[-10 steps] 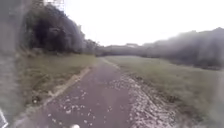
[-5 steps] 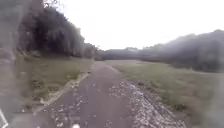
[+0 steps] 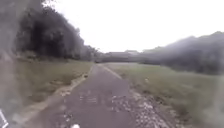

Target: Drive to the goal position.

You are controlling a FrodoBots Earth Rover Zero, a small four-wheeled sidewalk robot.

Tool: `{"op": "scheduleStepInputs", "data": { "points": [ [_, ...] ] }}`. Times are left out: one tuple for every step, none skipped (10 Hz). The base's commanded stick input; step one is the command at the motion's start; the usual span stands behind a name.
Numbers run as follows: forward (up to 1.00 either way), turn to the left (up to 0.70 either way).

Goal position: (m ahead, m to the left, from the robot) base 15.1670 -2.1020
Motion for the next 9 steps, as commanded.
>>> {"op": "scheduleStepInputs", "data": {
  "points": [
    [1.0,0.0],
    [1.0,0.0],
    [1.0,0.0],
    [1.0,0.0],
    [1.0,0.0],
    [1.0,0.0],
    [1.0,0.0],
    [1.0,0.0],
    [1.0,0.0]
  ]
}}
